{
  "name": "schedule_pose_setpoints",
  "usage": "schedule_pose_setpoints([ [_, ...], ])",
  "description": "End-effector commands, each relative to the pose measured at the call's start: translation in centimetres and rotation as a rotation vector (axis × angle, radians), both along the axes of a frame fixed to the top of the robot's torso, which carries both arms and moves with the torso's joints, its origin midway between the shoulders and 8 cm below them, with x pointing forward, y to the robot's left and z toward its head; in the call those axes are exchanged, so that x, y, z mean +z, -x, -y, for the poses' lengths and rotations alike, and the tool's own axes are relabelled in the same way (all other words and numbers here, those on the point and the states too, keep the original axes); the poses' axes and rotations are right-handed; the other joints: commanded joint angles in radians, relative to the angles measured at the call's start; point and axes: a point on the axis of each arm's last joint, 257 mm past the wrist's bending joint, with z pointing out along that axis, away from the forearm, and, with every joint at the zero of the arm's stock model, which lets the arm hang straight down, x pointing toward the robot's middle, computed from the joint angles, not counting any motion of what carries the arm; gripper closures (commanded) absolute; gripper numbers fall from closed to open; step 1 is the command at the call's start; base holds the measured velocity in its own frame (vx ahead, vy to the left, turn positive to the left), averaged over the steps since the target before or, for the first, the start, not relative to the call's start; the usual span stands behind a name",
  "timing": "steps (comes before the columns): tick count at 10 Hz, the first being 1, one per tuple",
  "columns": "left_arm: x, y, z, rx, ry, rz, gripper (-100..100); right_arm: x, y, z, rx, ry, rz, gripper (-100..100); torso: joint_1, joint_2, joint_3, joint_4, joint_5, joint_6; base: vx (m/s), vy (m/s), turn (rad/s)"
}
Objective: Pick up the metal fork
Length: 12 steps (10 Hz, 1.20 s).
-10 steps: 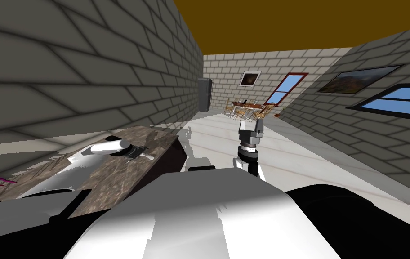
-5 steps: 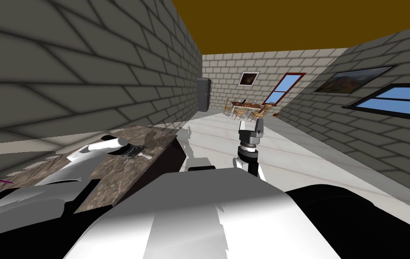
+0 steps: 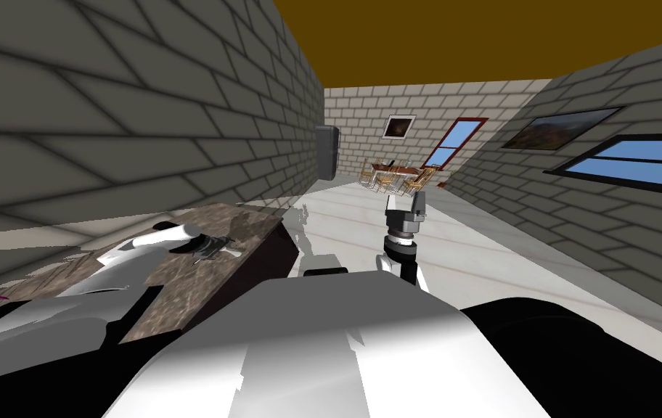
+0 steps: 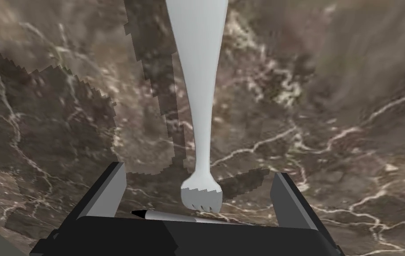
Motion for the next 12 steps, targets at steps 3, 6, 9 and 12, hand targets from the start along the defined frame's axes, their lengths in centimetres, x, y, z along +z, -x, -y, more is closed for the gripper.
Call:
schedule_pose_setpoints([
  [3, 0.3, -1.0, -0.5, -0.036, -0.003, 0.012, -100, 0.0, 0.0, 0.0, 0.0, 0.0, 0.0, 0, 0.0, 0.0, 0.0, 0.0, -0.001, -0.001, -0.025, -0.051, -0.014],
  [6, -1.0, 1.7, -1.4, 0.027, 0.015, -0.027, -100, 0.0, 0.0, 0.0, 0.0, 0.0, 0.0, 0, 0.005, -0.001, -0.001, 0.0, 0.001, -0.001, 0.006, 0.01, 0.001],
  [9, -0.1, -0.4, -1.4, -0.015, 0.016, 0.016, -100, 0.0, 0.0, 0.0, 0.0, 0.0, 0.0, 0, -0.002, 0.001, 0.001, 0.0, -0.001, 0.0, -0.037, -0.071, -0.043],
  [12, -1.4, 2.4, -2.0, 0.036, 0.034, -0.026, -100, 0.0, 0.0, 0.0, 0.0, 0.0, 0.0, 0, 0.004, -0.001, 0.0, 0.0, 0.001, -0.001, 0.001, -0.003, 0.003],
])
